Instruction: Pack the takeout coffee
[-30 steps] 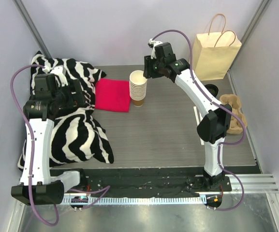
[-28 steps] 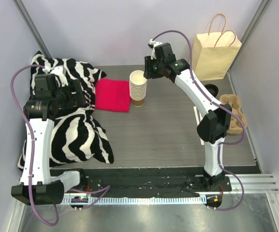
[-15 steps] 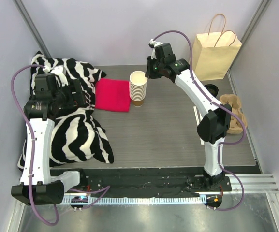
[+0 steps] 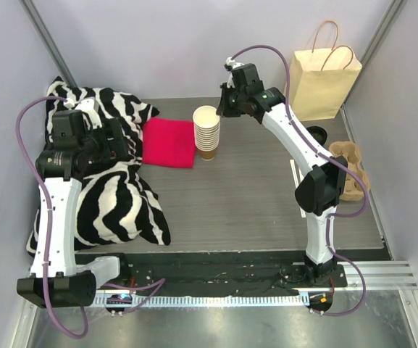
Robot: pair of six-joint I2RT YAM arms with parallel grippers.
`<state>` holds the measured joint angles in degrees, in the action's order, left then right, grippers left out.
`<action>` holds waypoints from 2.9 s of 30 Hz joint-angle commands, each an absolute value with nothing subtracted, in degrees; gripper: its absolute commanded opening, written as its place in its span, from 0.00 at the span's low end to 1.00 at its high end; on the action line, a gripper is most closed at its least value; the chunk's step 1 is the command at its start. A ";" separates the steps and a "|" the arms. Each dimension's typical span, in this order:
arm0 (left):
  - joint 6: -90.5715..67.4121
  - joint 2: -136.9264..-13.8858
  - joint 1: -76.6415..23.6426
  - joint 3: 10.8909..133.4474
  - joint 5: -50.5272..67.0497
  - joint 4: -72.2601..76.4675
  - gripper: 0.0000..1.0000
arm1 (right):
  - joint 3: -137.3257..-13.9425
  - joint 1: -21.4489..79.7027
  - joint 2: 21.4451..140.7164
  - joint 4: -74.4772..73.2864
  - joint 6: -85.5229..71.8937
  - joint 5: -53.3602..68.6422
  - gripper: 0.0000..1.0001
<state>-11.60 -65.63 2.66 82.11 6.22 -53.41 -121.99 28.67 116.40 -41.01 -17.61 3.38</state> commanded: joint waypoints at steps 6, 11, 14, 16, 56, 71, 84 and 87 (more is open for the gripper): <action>-11.34 -64.86 2.90 81.65 7.29 -50.89 1.00 | -126.47 28.21 112.85 -38.85 -19.78 4.74 0.01; -11.25 -65.21 2.81 82.18 7.82 -50.98 1.00 | -126.74 27.86 112.76 -38.76 -20.39 5.45 0.01; -10.46 -65.30 2.81 82.70 10.96 -50.19 1.00 | -126.56 27.69 112.68 -38.85 -20.48 5.71 0.01; -10.46 -66.00 2.90 83.32 14.83 -48.88 1.00 | -126.56 27.69 112.68 -38.76 -20.83 6.32 0.01; -40.34 -104.23 -18.46 103.80 28.12 -23.91 0.45 | -124.89 27.07 113.29 -38.85 -20.21 7.82 0.01; -41.40 -105.47 -18.54 103.27 27.95 -24.61 0.35 | -125.07 26.81 113.82 -38.41 -21.71 13.09 0.01; -42.71 -104.33 -18.46 104.94 29.18 -25.14 0.00 | -125.42 26.10 113.29 -38.06 -21.80 14.33 0.01; -43.33 -103.71 -18.54 105.73 30.41 -24.52 0.00 | -125.59 25.49 112.85 -37.88 -22.49 15.38 0.01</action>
